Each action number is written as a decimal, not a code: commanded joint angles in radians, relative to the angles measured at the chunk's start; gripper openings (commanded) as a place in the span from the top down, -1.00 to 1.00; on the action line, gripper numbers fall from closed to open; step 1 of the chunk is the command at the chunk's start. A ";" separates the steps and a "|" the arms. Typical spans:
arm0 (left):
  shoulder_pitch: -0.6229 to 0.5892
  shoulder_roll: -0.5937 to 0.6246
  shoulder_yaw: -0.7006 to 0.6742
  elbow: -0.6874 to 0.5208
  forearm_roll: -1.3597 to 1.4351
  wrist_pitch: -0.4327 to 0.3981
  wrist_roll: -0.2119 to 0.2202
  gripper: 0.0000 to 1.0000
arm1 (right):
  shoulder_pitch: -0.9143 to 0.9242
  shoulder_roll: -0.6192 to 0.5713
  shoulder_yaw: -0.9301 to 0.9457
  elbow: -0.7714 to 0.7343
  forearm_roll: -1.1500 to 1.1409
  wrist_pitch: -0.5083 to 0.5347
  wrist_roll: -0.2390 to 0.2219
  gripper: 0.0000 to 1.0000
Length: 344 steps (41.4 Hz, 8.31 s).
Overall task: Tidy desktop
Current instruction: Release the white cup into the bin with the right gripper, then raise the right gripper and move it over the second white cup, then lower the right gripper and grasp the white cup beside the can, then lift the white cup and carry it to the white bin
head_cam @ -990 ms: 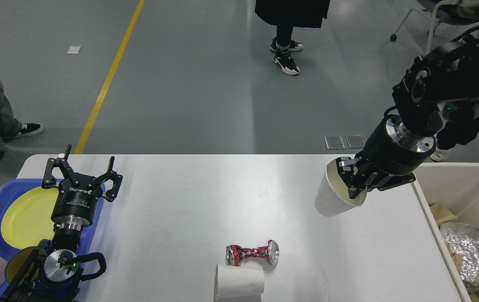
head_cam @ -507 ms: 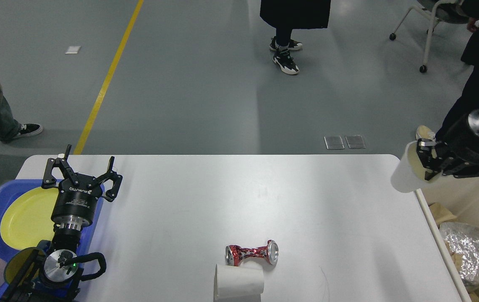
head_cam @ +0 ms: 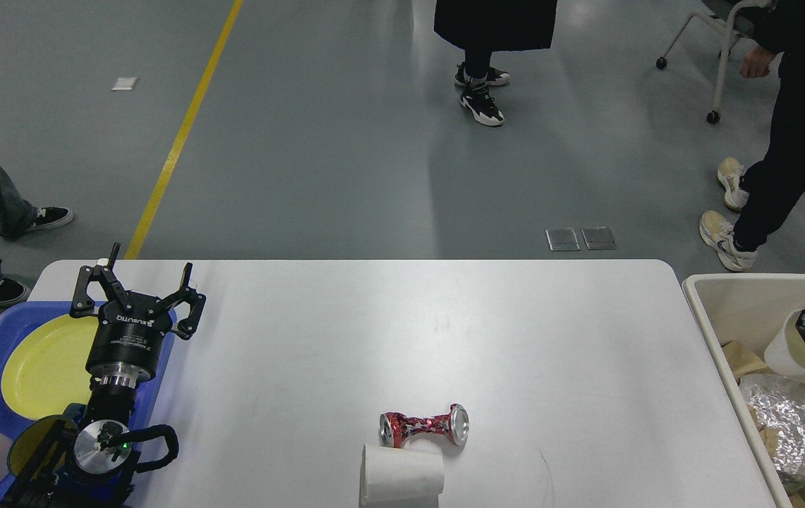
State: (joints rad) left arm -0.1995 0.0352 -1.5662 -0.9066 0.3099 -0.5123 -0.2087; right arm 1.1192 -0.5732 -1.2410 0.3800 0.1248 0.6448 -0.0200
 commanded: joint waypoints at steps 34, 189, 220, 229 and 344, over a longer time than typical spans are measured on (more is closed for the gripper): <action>0.000 -0.001 0.000 0.000 0.000 0.000 0.000 -0.94 | -0.541 0.196 0.259 -0.220 0.015 -0.683 -0.218 1.00; 0.000 0.000 0.000 0.000 0.000 0.000 0.000 -0.94 | 0.731 0.578 0.716 1.103 -0.798 -0.120 -0.207 -0.87; 0.000 0.000 0.000 0.000 0.000 0.000 0.000 -0.94 | 0.341 0.762 0.692 0.930 -1.189 -0.260 -0.209 -0.72; 0.000 0.000 0.000 0.000 0.000 0.000 0.000 -0.94 | 0.324 0.776 0.640 0.912 -1.188 -0.366 -0.209 -0.72; 0.000 0.000 0.000 -0.001 0.000 0.000 0.002 -0.94 | 0.622 0.609 0.471 1.132 -0.619 -0.308 -0.207 1.00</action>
State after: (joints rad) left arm -0.1994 0.0353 -1.5662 -0.9066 0.3099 -0.5123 -0.2078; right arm 1.6214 0.0930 -0.7702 1.4639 -0.6353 0.2566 -0.2286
